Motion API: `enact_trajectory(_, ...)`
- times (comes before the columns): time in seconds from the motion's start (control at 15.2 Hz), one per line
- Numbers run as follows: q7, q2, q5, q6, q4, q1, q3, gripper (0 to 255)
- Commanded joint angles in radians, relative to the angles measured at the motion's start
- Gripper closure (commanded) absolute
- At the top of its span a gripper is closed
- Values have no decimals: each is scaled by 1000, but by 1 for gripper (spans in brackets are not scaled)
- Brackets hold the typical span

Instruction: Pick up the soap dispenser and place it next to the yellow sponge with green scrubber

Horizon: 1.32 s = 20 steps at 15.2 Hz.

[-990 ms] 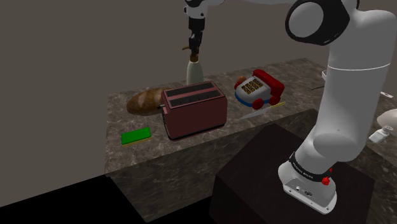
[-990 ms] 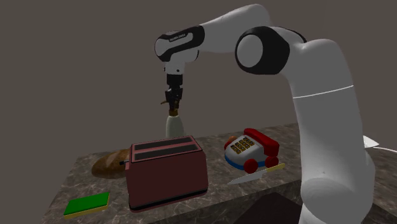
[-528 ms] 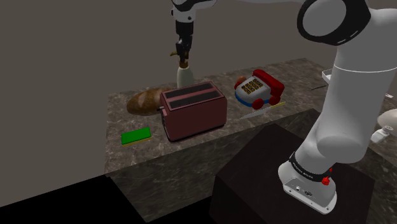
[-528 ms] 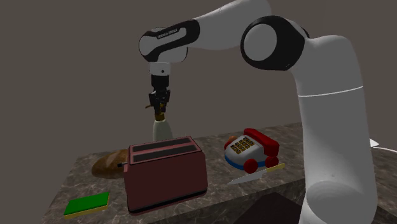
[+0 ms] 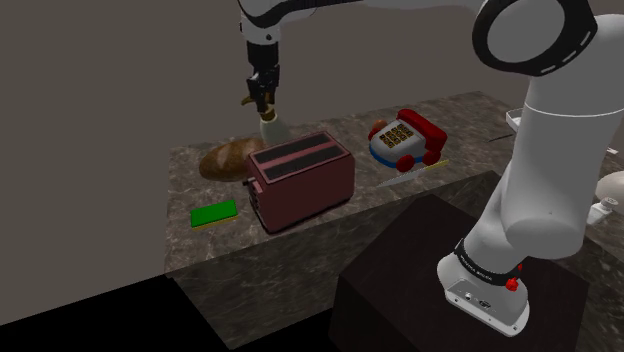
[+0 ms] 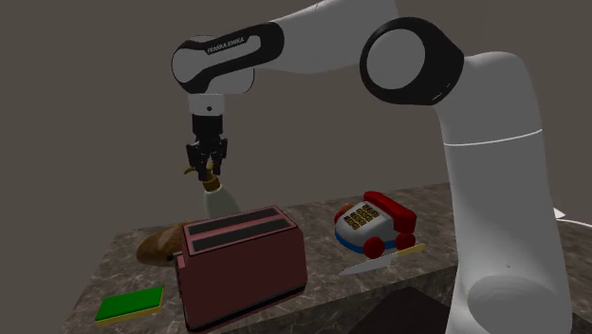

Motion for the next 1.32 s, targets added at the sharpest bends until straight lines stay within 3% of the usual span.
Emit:
enact_trajectory(0.0,43,12,-3,-8,18,28,16,255)
enact_trajectory(0.73,276,134,-43,-56,194,190,86,255)
enact_trajectory(1.25,427,333,-82,-167,507,325,116,255)
